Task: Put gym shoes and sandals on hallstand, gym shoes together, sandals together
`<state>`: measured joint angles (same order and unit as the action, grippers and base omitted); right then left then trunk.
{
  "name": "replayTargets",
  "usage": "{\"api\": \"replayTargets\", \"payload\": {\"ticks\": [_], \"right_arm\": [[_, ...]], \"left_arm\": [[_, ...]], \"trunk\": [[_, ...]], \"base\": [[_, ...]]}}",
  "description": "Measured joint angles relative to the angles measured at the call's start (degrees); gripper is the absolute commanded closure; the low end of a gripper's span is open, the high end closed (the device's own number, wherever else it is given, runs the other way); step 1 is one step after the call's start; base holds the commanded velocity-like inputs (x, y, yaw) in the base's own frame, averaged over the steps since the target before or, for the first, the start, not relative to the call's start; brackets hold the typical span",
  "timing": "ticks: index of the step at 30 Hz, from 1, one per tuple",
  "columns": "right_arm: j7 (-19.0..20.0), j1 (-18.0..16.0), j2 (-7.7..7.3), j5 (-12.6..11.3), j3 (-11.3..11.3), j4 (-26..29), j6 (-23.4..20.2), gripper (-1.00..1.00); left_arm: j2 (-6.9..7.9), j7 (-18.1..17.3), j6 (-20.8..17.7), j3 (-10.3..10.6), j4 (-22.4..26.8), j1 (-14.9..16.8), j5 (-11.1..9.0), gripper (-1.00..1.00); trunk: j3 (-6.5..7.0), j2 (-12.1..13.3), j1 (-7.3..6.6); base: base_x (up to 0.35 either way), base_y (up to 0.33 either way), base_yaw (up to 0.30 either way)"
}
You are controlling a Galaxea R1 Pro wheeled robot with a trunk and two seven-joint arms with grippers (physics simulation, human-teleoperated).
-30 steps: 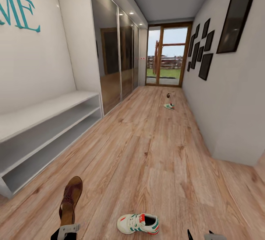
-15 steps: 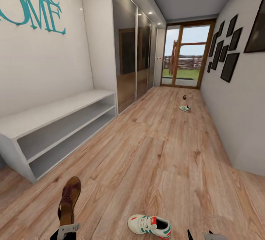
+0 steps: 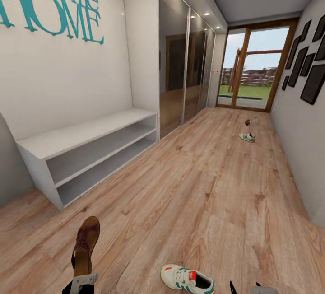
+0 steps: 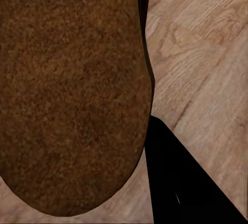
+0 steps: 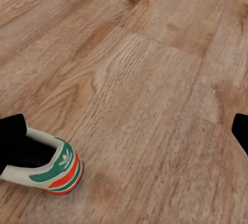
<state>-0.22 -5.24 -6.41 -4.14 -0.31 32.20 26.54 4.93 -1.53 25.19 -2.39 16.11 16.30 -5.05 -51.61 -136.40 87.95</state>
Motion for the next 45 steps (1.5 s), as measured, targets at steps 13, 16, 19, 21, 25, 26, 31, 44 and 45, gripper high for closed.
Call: {"api": "replayTargets", "payload": {"ticks": [13, 16, 19, 21, 25, 26, 31, 44, 45], "right_arm": [[0.0, 0.0, 0.0, 0.0, 0.0, 0.0, 0.0, -1.0], [0.0, 0.0, 0.0, 0.0, 0.0, 0.0, 0.0, -1.0], [0.0, 0.0, 0.01, 0.0, 0.0, 0.0, 0.0, -1.0], [0.0, 0.0, 0.0, 0.0, 0.0, 0.0, 0.0, -1.0], [0.0, 0.0, -0.01, 0.0, 0.0, 0.0, 0.0, -1.0], [0.0, 0.0, -0.02, 0.0, 0.0, 0.0, 0.0, -1.0], [0.0, 0.0, -0.03, 0.0, 0.0, 0.0, 0.0, -1.0], [0.0, 0.0, 0.0, 0.0, 0.0, 0.0, 0.0, -1.0], [0.0, 0.0, 0.01, 0.0, 0.0, 0.0, 0.0, -1.0]], "left_arm": [[0.09, 0.1, 0.0, -0.1, -0.1, 0.0, -0.1, 1.0], [0.09, 0.0, 0.0, -0.1, -0.1, 0.0, -0.1, 1.0], [0.03, 0.0, 0.0, -0.1, 0.0, 0.0, -0.1, 1.0], [0.01, 0.0, 0.0, 0.0, 0.0, 0.0, 0.0, 1.0], [0.0, 0.0, 0.0, 0.0, 0.0, 0.0, 0.0, 1.0], [0.0, 0.0, 0.0, 0.0, 0.0, 0.0, 0.0, 1.0], [0.0, 0.0, 0.0, 0.0, 0.0, 0.0, -0.1, 1.0], [0.0, 0.0, 0.0, 0.0, -0.1, 0.0, 0.0, 1.0], [0.0, 0.0, 0.0, 0.0, -0.1, 0.0, 0.0, 1.0]], "trunk": [[0.0, 0.0, 0.0], [0.0, 0.0, 0.0], [0.0, 0.0, 0.0], [0.0, 0.0, 0.0], [0.0, 0.0, 0.0], [0.0, 0.0, 0.0], [0.0, 0.0, 0.0], [0.0, 0.0, 0.0], [0.0, 0.0, 0.0]], "base": [[0.0, -0.042, 0.279], [0.0, -0.013, 0.279], [0.0, -0.133, 0.279], [0.0, -0.227, 0.279], [0.0, -0.227, 0.279], [0.0, -0.112, 0.279], [0.0, -0.038, 0.279], [0.0, -0.002, 0.279], [0.0, -0.024, 0.279]]}}
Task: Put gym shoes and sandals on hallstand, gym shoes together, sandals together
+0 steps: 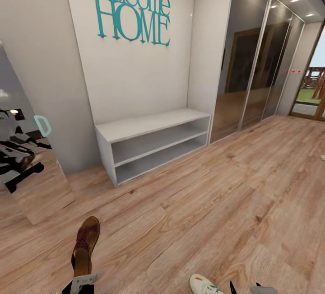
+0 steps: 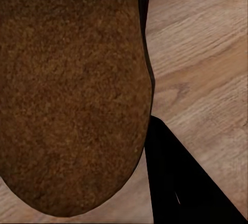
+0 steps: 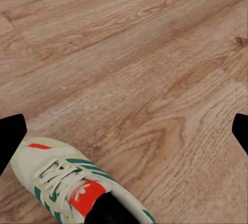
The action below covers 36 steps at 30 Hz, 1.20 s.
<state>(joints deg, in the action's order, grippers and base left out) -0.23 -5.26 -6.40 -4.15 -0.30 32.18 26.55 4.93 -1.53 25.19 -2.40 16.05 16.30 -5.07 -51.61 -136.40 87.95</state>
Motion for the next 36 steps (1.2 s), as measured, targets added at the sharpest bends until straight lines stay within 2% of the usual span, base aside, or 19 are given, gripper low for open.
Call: {"api": "replayTargets", "payload": {"ticks": [11, 26, 36], "right_arm": [[0.0, 0.0, -0.01, 0.0, 0.0, 0.0, 0.0, -1.0], [0.0, 0.0, 0.0, 0.0, 0.0, 0.1, 0.0, -1.0], [0.0, 0.0, -0.03, 0.0, 0.0, 0.3, 0.0, -1.0]], "left_arm": [[0.0, 0.0, 0.0, 0.0, 0.0, 0.0, 0.0, 1.0], [0.0, 0.0, 0.0, 0.0, 0.0, 0.0, -0.1, 1.0], [-0.01, 0.0, 0.0, 0.0, -0.1, 0.0, -0.1, 1.0]], "trunk": [[0.0, 0.0, 0.01], [-0.08, 0.0, 0.0], [-0.26, 0.0, 0.0]], "base": [[-0.092, -0.152, 0.279], [-0.009, -0.009, 0.274], [0.0, 0.0, 0.045]]}}
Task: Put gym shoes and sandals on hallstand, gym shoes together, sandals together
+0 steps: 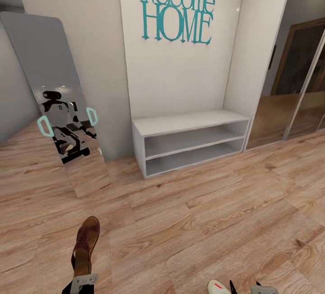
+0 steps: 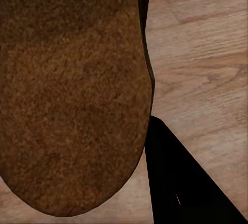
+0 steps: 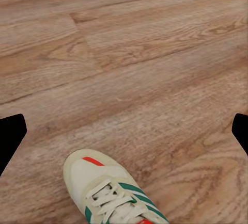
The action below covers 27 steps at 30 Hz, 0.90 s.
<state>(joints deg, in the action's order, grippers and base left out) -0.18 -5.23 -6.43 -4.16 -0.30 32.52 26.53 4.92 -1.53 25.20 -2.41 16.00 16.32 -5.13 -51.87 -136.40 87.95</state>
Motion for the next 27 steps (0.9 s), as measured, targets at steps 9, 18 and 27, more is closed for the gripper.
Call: {"api": "replayTargets", "payload": {"ticks": [9, 18, 27], "right_arm": [[-0.1, 0.0, 0.03, -0.1, 0.0, 0.2, 0.0, -1.0], [-0.1, 0.0, 0.03, -0.1, 0.0, 0.2, 0.0, -1.0], [-0.1, 0.0, 0.03, -0.1, 0.0, 0.2, 0.0, -1.0]], "left_arm": [[-0.1, 0.0, 0.0, 0.0, -0.1, 0.0, 0.0, 1.0], [-0.22, 0.0, 0.0, 0.0, 0.0, 0.0, 0.1, 1.0], [-0.35, 0.0, 0.0, 0.1, 0.0, 0.0, 0.2, 1.0]], "trunk": [[-0.64, 0.0, 0.0], [-1.21, 0.0, 0.01], [-1.42, 0.0, 0.0]], "base": [[-0.01, -0.005, -0.143], [-0.116, -0.081, -0.082], [-0.011, -0.042, -0.059]]}}
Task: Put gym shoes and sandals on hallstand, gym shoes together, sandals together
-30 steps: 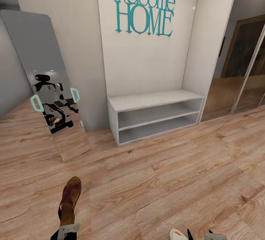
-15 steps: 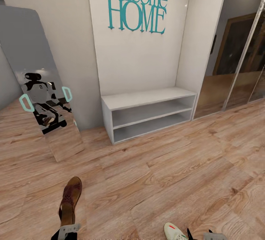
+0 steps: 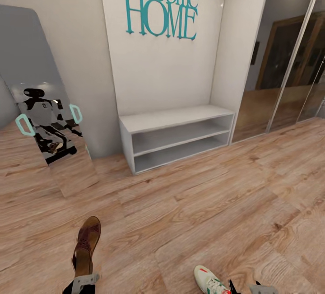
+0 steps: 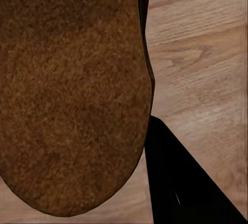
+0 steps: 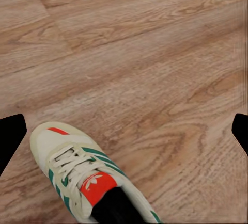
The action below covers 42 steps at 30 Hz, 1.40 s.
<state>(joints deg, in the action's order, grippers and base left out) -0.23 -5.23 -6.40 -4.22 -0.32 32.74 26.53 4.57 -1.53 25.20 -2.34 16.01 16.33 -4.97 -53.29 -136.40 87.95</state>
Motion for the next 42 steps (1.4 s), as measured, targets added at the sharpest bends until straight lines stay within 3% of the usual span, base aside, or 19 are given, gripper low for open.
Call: {"api": "replayTargets", "payload": {"ticks": [12, 42], "right_arm": [[0.0, 0.0, 0.0, 0.0, 0.0, 0.0, 0.0, -1.0], [0.1, 0.0, 0.0, 0.0, 0.0, 0.1, 0.0, -1.0]], "left_arm": [[0.0, 0.0, 0.0, 0.0, 0.0, 0.0, -0.1, 1.0], [0.08, 0.0, 0.0, -0.1, 0.0, 0.0, -0.1, 1.0]], "trunk": [[-0.78, 0.0, 0.0], [-0.89, 0.0, 0.02]], "base": [[0.0, -0.153, -0.135], [-0.034, -0.062, -0.005]]}}
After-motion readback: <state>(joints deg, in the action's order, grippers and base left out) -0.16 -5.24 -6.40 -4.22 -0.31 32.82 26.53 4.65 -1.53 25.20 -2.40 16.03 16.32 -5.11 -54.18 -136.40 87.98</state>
